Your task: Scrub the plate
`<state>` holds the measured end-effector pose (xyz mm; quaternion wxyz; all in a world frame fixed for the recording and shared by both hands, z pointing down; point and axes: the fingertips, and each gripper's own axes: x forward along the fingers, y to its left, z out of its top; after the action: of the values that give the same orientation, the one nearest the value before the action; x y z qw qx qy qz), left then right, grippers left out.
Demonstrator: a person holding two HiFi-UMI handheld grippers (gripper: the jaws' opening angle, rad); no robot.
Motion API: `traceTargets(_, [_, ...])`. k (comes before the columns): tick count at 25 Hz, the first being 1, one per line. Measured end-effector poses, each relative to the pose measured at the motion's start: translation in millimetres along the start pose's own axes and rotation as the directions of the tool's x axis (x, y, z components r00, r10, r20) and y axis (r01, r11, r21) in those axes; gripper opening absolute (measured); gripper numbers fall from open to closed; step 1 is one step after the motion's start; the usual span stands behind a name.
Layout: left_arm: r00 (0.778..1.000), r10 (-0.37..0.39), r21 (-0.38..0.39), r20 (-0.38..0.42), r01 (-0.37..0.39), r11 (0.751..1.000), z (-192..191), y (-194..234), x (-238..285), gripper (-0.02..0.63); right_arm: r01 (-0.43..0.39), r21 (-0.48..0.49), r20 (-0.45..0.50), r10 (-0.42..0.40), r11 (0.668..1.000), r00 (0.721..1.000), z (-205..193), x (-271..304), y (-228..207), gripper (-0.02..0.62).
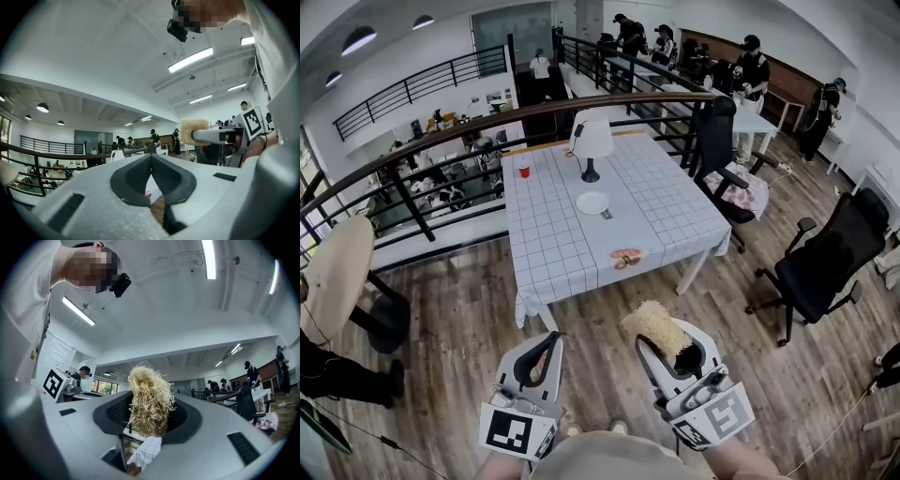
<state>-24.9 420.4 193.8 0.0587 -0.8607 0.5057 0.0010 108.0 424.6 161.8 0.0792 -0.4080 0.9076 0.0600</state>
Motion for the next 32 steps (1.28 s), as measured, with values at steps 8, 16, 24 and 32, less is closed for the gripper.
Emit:
traceTargets(8, [1.0,0.021,0.015,-0.01,-0.021,1.0,-3,-25,22,0.014,-0.032,0.024,0.005,0.032,0.999,0.999,-4,-12,-29,0.17])
traceTargets(16, [0.999,0.02,-0.003,-0.036,-0.021,1.0,-12,-38,38,0.014,-0.057,0.035,0.001,0.057,0.998,0.998,-12,-10,-43,0.169])
traceTargets(24, [1.0,0.004,-0.011,-0.015,-0.004,1.0,-24,-23,67,0.014,-0.058,0.087,-0.006,0.059,0.995,0.998,-33,16,-57,0.17])
traceTargets(32, [1.0,0.002,-0.017,-0.021,-0.002,1.0,-49,35,117,0.014,-0.034,0.098,-0.04,0.038,0.995,0.998,-58,78,-91,0.17])
